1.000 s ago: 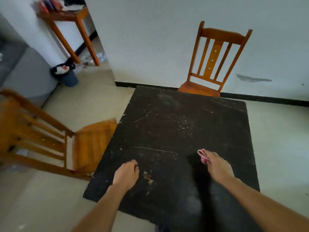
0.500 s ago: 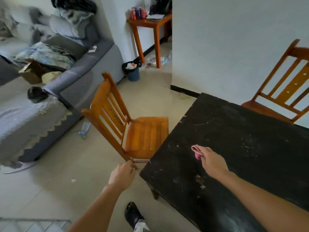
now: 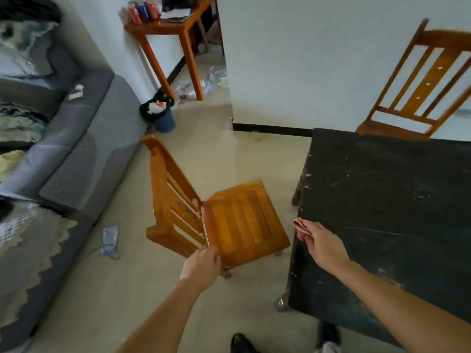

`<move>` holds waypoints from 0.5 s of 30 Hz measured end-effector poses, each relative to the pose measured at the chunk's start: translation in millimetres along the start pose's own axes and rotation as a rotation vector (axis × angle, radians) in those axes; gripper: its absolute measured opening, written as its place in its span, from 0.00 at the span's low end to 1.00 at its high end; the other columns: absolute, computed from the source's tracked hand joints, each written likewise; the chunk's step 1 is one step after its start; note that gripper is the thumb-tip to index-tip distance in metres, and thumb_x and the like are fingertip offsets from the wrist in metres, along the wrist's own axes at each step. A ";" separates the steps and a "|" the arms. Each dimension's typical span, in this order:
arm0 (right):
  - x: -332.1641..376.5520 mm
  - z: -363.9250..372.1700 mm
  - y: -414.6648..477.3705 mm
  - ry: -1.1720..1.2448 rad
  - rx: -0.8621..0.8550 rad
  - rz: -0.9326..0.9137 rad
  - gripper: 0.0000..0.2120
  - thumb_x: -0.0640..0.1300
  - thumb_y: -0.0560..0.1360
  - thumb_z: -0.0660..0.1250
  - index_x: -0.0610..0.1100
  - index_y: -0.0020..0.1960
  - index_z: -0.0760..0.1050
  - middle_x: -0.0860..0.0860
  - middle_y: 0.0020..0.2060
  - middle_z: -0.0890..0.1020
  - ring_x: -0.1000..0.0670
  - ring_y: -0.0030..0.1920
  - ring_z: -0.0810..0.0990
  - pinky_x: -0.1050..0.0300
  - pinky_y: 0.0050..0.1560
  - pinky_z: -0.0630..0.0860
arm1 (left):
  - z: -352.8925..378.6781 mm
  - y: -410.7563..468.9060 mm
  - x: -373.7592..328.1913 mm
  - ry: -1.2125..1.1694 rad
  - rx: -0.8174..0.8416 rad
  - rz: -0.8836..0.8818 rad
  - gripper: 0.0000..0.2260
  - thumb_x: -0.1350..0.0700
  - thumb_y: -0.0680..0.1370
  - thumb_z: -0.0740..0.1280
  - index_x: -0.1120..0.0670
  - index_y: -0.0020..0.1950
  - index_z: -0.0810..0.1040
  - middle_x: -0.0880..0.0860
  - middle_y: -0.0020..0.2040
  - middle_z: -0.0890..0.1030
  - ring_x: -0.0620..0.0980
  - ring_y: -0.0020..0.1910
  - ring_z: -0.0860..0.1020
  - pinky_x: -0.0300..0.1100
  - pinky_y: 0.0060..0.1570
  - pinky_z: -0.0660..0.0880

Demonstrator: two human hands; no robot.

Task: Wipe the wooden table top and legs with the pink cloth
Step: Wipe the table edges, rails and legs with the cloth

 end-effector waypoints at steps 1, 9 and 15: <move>-1.5 3.1 -3.3 0.000 -0.009 0.035 0.18 0.41 0.79 0.64 0.49 0.69 0.71 0.53 0.57 0.78 0.54 0.51 0.79 0.60 0.51 0.74 | -3.3 11.3 -0.5 0.022 0.016 0.033 0.07 0.51 0.80 0.57 0.47 0.50 0.75 0.48 0.47 0.79 0.48 0.45 0.78 0.47 0.46 0.78; -13.2 27.1 -1.2 0.041 -0.043 0.351 0.20 0.44 0.82 0.58 0.52 0.73 0.66 0.52 0.63 0.77 0.52 0.58 0.78 0.54 0.59 0.75 | -8.1 56.2 -26.9 0.102 0.103 0.241 0.07 0.52 0.81 0.58 0.50 0.47 0.73 0.49 0.43 0.77 0.48 0.42 0.77 0.47 0.45 0.78; 9.8 36.7 -12.5 0.096 -0.225 0.447 0.16 0.43 0.81 0.59 0.52 0.68 0.70 0.56 0.53 0.77 0.54 0.47 0.79 0.57 0.49 0.76 | -7.3 84.2 -40.2 0.116 0.153 0.509 0.07 0.51 0.82 0.57 0.49 0.56 0.73 0.47 0.53 0.76 0.45 0.51 0.74 0.37 0.47 0.69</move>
Point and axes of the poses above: each hand's wrist, its own y-axis towards the middle knuckle, its own z-axis out of the palm, x = y × z, the point moved 4 cm from there along y, towards the middle knuckle
